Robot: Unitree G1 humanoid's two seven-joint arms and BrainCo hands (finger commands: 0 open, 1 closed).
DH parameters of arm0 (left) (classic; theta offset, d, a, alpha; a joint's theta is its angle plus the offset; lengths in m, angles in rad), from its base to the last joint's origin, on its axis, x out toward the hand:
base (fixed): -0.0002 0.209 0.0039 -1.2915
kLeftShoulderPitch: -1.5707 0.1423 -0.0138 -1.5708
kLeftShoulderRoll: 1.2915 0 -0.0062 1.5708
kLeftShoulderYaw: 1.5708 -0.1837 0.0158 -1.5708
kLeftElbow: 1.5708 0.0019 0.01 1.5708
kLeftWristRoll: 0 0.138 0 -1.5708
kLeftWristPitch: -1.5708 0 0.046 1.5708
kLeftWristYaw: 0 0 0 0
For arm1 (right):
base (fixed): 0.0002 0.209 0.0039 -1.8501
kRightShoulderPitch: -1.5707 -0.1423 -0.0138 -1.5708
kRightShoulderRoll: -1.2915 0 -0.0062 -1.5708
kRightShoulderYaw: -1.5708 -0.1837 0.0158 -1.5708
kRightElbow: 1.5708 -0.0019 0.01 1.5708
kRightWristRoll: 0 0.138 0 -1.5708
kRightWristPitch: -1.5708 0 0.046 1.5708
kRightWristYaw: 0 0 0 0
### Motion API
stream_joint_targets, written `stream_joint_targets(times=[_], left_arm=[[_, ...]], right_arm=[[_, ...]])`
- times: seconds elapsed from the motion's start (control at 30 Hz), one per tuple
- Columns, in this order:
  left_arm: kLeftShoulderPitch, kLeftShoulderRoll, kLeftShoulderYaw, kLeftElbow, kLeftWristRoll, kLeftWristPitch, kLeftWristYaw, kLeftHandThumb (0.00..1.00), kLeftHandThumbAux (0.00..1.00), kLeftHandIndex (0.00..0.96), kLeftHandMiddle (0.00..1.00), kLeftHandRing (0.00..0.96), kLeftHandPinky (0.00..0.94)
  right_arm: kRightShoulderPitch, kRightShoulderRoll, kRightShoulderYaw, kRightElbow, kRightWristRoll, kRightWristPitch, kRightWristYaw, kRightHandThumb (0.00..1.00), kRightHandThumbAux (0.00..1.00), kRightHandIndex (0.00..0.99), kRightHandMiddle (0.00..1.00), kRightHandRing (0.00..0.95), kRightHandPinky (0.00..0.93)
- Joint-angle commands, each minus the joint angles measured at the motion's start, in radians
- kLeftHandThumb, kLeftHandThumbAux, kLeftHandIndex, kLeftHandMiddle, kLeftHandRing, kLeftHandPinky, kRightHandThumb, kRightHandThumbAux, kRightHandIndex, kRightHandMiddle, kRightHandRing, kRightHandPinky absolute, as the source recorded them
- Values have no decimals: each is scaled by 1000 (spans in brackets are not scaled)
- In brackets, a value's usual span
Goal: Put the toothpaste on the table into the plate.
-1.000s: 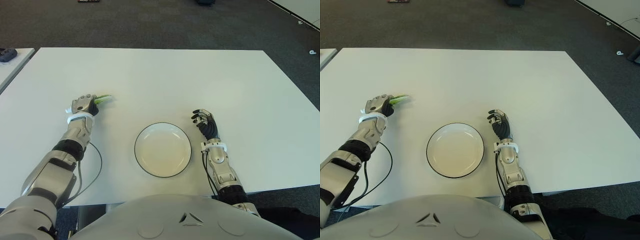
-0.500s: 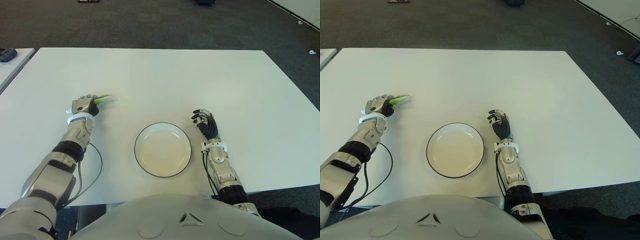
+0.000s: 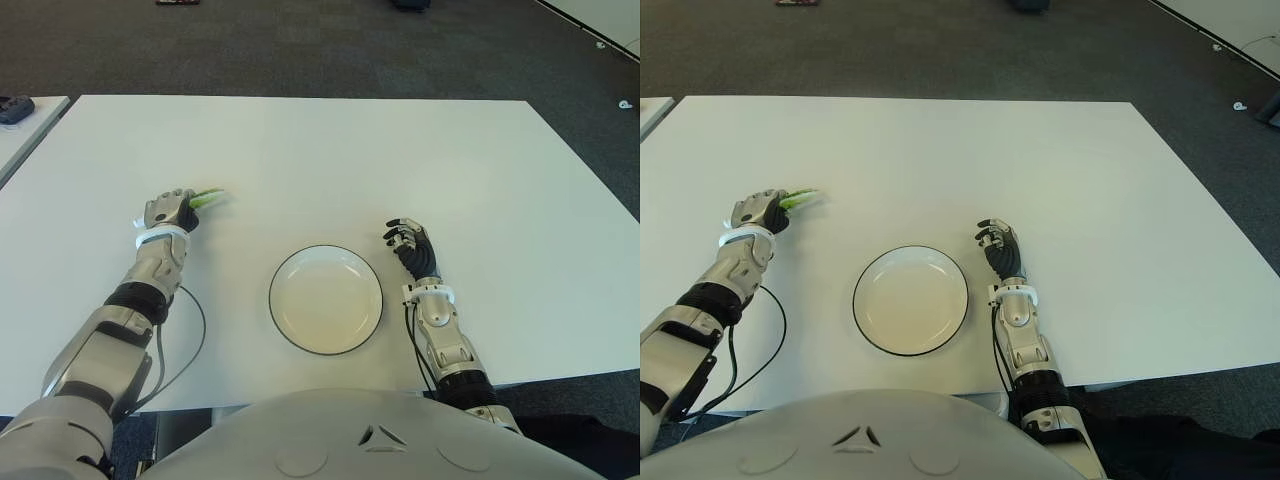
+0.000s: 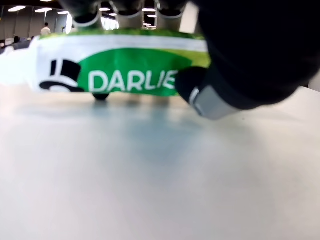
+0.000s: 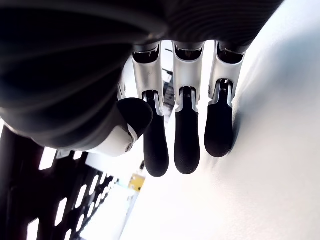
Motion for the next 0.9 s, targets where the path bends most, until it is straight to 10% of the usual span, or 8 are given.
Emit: stream_joint_targets(times=[0.03, 0.9], left_arm=[[31, -30, 0, -3, -30, -16, -27, 720, 706, 443, 861, 854, 860], [195, 18, 161, -700, -145, 8, -261, 719, 708, 443, 849, 837, 831]], right_arm=[[4, -1, -4, 8, 3, 16, 3, 826, 701, 353, 519, 514, 467], [6, 6, -3, -3, 1, 38, 3, 826, 701, 354, 516, 498, 405]])
